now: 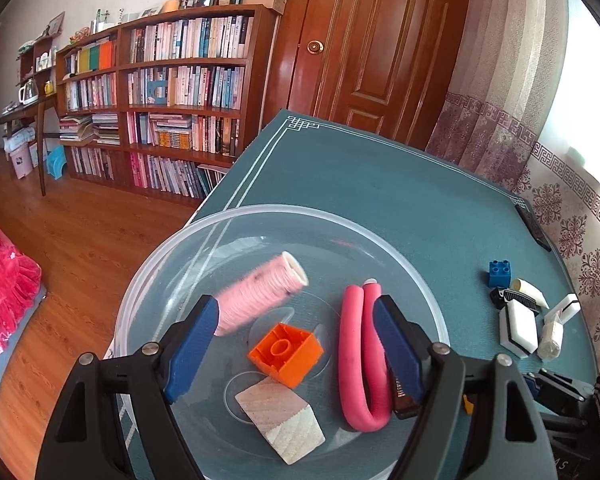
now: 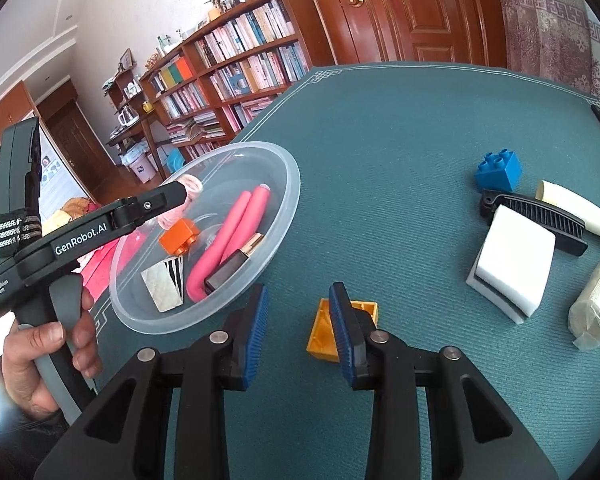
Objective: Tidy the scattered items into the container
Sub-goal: 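Carry the pink curler roll over the bowl and release it with the left tool, then grasp the yellow toy brick with the right tool, carry it into the bowl, release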
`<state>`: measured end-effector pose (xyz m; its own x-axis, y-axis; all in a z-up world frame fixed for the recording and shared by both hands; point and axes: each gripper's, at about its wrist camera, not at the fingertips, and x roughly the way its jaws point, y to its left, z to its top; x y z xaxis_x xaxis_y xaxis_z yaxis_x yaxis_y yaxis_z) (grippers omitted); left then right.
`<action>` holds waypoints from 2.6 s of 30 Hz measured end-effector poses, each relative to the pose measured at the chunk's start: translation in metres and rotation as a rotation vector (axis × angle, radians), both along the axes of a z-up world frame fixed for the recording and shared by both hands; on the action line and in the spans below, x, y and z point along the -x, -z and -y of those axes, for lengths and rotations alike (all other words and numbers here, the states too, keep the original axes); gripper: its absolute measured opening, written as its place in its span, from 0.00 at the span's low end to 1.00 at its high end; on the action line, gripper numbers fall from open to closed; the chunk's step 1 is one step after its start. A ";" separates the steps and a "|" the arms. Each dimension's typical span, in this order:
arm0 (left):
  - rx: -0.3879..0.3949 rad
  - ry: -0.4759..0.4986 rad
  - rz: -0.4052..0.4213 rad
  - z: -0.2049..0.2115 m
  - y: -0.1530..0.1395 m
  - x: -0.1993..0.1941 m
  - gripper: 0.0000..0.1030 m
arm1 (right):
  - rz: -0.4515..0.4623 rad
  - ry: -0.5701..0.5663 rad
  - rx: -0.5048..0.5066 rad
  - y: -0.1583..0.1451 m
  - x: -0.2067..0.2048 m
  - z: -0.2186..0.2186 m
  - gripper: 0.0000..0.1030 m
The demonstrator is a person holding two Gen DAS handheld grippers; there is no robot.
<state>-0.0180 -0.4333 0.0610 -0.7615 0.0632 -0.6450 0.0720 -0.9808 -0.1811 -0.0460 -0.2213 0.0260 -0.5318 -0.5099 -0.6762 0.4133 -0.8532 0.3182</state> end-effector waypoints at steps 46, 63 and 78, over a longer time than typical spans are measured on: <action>-0.011 -0.003 -0.019 0.006 -0.009 -0.005 0.81 | -0.114 -0.024 -0.081 -0.022 0.001 0.048 0.26; 0.010 -0.044 -0.052 0.017 -0.016 -0.010 0.81 | -0.096 -0.042 -0.062 -0.017 0.014 0.072 0.26; 0.009 -0.043 -0.053 0.014 -0.018 -0.010 0.81 | -0.116 -0.057 -0.026 -0.024 0.007 0.069 0.46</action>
<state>-0.0082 -0.4478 0.0790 -0.7966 0.0239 -0.6041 0.1049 -0.9786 -0.1769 -0.0531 -0.2905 0.0497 -0.5777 -0.5244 -0.6255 0.4942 -0.8346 0.2433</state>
